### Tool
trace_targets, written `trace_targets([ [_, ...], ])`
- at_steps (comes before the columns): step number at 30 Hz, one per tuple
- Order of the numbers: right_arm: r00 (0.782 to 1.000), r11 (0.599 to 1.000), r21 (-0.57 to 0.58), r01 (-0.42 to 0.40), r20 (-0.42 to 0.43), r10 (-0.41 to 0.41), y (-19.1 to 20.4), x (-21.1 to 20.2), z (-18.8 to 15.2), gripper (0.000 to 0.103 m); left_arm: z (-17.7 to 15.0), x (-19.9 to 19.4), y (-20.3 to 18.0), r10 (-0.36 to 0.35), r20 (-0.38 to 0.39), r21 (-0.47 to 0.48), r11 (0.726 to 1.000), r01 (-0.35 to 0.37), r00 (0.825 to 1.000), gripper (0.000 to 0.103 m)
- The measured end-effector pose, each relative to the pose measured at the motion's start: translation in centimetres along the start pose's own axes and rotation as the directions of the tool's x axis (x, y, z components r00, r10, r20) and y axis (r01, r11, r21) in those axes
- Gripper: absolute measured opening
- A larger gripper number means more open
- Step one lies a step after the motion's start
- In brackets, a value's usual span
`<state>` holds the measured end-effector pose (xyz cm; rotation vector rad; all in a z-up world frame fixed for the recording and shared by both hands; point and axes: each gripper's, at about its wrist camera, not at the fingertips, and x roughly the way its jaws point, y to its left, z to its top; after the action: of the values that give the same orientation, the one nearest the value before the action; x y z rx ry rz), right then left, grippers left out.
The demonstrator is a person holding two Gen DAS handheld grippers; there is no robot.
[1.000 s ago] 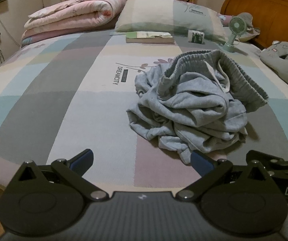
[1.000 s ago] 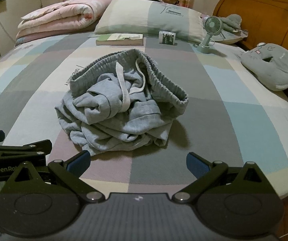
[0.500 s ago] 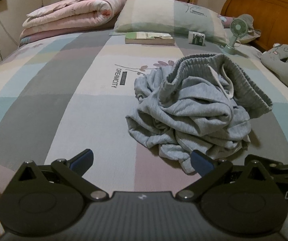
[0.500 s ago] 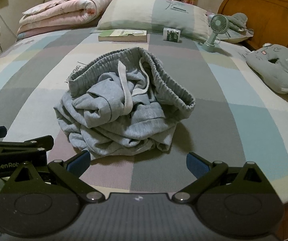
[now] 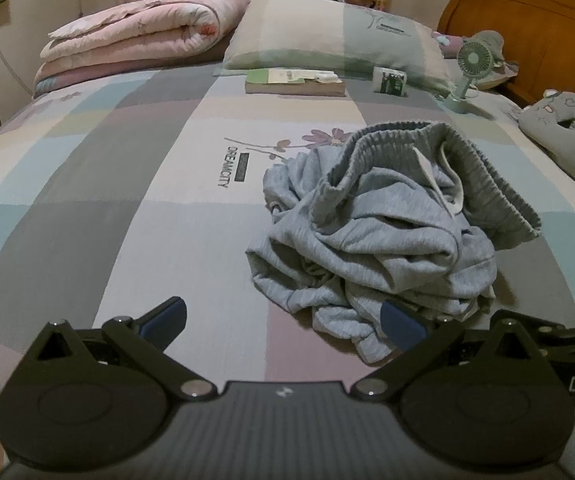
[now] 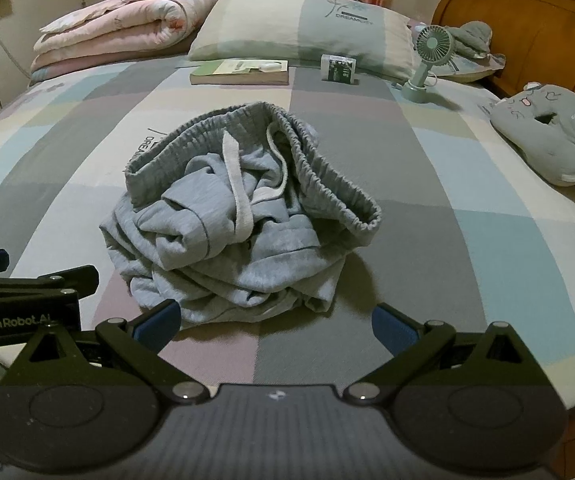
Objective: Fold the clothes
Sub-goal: 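Grasp the sweatpants waistband with the left gripper while the right gripper grasps it too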
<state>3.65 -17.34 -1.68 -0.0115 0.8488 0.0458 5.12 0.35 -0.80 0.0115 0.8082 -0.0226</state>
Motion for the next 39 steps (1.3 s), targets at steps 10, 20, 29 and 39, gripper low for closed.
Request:
trace_targets([
  [10,1.0,1.0,0.021,-0.002,0.001,0.002,-1.0,0.8,1.0,0.103,1.1,0.7,-0.7,-0.002,0.012,0.024,1.0,0.002,1.0,0.102],
  [20,0.999,0.999,0.006,-0.033,0.009,0.033,-1.8,2.2,1.8,0.103,1.6,1.4,-1.1,-0.041,0.093,0.068,0.997,0.034,0.995,0.102],
  [29,0.988,0.988,-0.022,-0.152,0.023,0.153,-3.8,3.5,2.4,0.103,2.0,2.7,0.6,-0.202,0.133,0.031,0.979,0.2,0.97,0.102],
  [39,0.99,0.988,-0.088,-0.126,0.054,0.131,-5.7,5.1,4.4,0.092,3.7,4.7,0.2,-0.15,0.146,0.207,0.971,0.118,0.978,0.102],
])
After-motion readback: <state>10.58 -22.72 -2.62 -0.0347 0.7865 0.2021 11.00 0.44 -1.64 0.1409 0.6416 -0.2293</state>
